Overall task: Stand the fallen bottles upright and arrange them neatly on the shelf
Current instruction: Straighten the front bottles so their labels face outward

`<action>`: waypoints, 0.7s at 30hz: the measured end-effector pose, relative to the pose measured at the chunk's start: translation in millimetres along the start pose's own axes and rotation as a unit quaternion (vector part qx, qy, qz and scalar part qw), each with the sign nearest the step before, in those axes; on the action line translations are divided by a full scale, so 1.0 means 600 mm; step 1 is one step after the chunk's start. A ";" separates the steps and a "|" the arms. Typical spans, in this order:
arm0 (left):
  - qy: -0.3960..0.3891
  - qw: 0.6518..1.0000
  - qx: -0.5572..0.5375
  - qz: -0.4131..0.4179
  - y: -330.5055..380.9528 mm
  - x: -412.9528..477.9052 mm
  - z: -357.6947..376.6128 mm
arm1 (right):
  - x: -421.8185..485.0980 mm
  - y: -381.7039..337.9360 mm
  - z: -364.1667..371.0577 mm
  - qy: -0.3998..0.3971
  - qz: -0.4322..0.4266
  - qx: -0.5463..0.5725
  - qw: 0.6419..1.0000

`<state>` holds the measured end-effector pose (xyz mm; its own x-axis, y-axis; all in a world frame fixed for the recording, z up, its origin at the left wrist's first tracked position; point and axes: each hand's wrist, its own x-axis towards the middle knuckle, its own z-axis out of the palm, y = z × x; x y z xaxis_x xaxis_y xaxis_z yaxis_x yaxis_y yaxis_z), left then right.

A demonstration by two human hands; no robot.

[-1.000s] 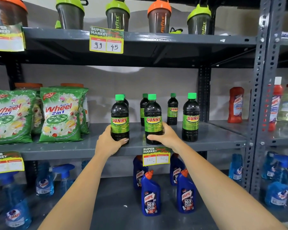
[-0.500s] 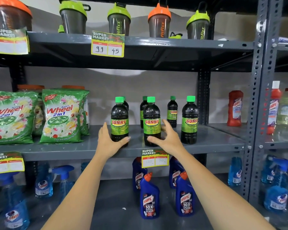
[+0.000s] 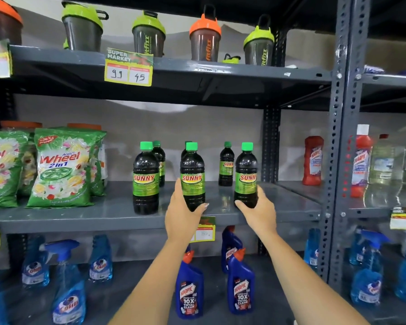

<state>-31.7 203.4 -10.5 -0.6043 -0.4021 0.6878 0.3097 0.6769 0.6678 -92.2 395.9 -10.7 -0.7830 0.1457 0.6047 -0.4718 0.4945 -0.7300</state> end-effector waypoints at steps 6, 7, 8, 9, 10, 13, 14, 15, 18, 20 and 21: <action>0.017 0.999 0.024 -0.021 -0.001 0.002 0.005 | 0.006 0.007 -0.002 -0.012 -0.018 -0.021 1.000; 0.015 0.999 0.029 -0.022 -0.001 0.002 0.005 | 0.006 0.008 -0.003 -0.017 -0.020 -0.020 0.999; 0.013 0.999 0.032 -0.022 -0.001 0.001 0.005 | 0.006 0.008 -0.004 -0.023 -0.020 -0.018 0.999; 0.014 0.999 0.034 -0.021 -0.001 0.001 0.005 | 0.007 0.009 -0.005 -0.028 -0.021 -0.012 0.999; 0.014 0.999 0.034 -0.021 -0.001 0.001 0.006 | 0.008 0.011 -0.005 -0.031 -0.022 -0.009 0.999; 0.009 0.999 0.039 -0.016 -0.004 0.002 0.007 | 0.010 0.013 -0.007 -0.038 -0.020 -0.003 0.999; 0.008 0.999 0.038 -0.016 -0.005 0.002 0.007 | 0.011 0.011 -0.008 -0.041 -0.018 -0.001 0.999; 0.007 0.999 0.039 -0.013 -0.007 0.001 0.007 | 0.013 0.012 -0.009 -0.045 -0.018 0.001 0.999; 0.006 0.999 0.045 -0.009 -0.011 0.003 0.007 | 0.015 0.011 -0.012 -0.059 -0.014 0.011 0.998; 0.002 0.999 0.054 -0.009 -0.008 0.002 0.007 | 0.013 0.009 -0.012 -0.061 -0.010 0.014 0.998; 0.003 0.998 0.055 -0.009 -0.014 0.006 0.012 | 0.016 0.014 -0.010 -0.061 -0.010 0.018 0.998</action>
<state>-41.4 200.8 -15.6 -0.6049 -0.4171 0.6783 0.2170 0.7332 0.6444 -101.0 406.6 -9.2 -0.8163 0.0295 0.5768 -0.4999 0.4641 -0.7312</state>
